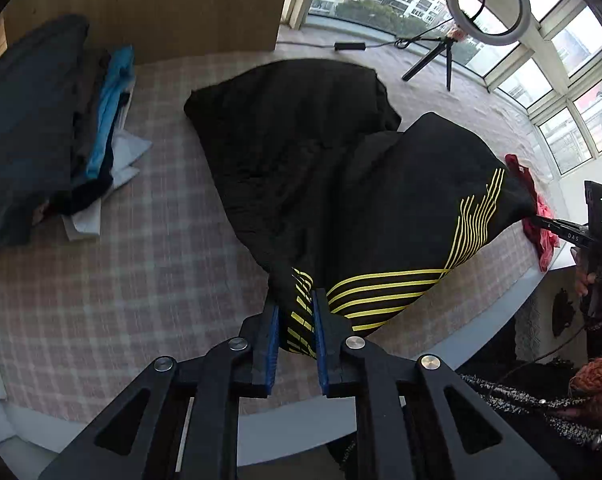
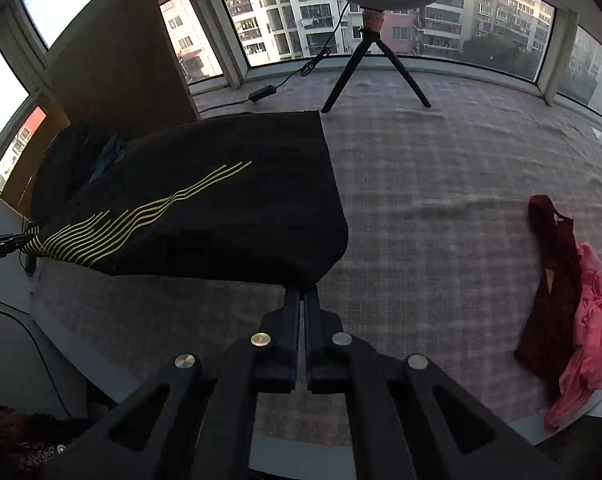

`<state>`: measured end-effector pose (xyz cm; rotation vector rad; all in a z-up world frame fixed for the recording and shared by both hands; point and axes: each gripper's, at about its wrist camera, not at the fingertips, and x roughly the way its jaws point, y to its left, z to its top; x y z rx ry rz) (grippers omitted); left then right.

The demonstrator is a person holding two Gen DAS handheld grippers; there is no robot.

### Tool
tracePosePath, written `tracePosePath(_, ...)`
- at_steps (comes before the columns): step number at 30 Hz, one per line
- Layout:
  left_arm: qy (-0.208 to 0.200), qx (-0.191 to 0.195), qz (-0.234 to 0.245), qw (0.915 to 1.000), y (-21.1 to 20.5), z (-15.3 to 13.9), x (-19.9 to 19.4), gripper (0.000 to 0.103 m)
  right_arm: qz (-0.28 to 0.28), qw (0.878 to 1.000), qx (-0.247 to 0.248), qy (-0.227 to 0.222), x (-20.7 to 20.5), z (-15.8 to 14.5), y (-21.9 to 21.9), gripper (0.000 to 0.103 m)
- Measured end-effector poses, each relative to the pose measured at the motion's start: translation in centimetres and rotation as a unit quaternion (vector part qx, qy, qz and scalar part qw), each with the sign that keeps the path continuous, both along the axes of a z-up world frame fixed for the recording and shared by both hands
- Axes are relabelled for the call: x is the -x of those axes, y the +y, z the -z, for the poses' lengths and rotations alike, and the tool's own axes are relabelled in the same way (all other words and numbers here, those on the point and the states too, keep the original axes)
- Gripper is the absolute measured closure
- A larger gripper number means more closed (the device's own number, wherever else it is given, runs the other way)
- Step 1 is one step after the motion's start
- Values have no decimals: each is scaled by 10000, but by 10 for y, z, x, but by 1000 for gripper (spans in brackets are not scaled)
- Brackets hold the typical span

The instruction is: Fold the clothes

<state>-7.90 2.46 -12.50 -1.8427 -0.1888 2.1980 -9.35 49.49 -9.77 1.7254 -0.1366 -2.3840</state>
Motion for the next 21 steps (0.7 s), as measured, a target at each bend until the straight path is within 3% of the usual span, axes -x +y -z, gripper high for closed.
tracePosePath(2, -749, -42, -210, 9970, -14, 52, -14, 88, -32, 9954, -20, -957, -9, 51, -3, 100)
tracePosePath(4, -767, 17, -389, 9963, -28, 57, -10, 88, -203, 9926, -136, -1192, -9, 60, -7, 100)
tracePosePath(6, -606, 30, -465, 9971, -38, 49, 1, 84, -447, 9947, -391, -839, 3, 40, -14, 97)
tracePosePath(8, -261, 15, -407, 9988, -42, 28, 22, 79, -613, 9970, -381, -279, 31, 13, -20, 80)
tracePosePath(9, -96, 121, -380, 9992, -43, 19, 35, 78, -718, 9968, -337, 21, 50, 4, -25, 56)
tracePosePath(10, 69, 228, -353, 9991, -44, 10, 48, 81, -826, 9953, -411, 308, 69, 2, -35, 40)
tracePosePath(13, 344, 316, -204, 9987, -47, -9, 70, 81, -1111, 9866, -747, 935, 130, 8, -68, 39)
tracePosePath(15, 366, 347, -61, 9987, -45, -11, 75, 80, -1181, 9857, -877, 818, 172, 32, -92, 39)
tracePosePath(17, 288, 421, -42, 9987, -47, -7, 79, 80, -1146, 9899, -587, 600, 203, 58, -110, 40)
tracePosePath(21, 239, 292, -478, 9981, -59, 8, 104, 80, -1053, 9923, -455, 467, 242, 93, -137, 40)
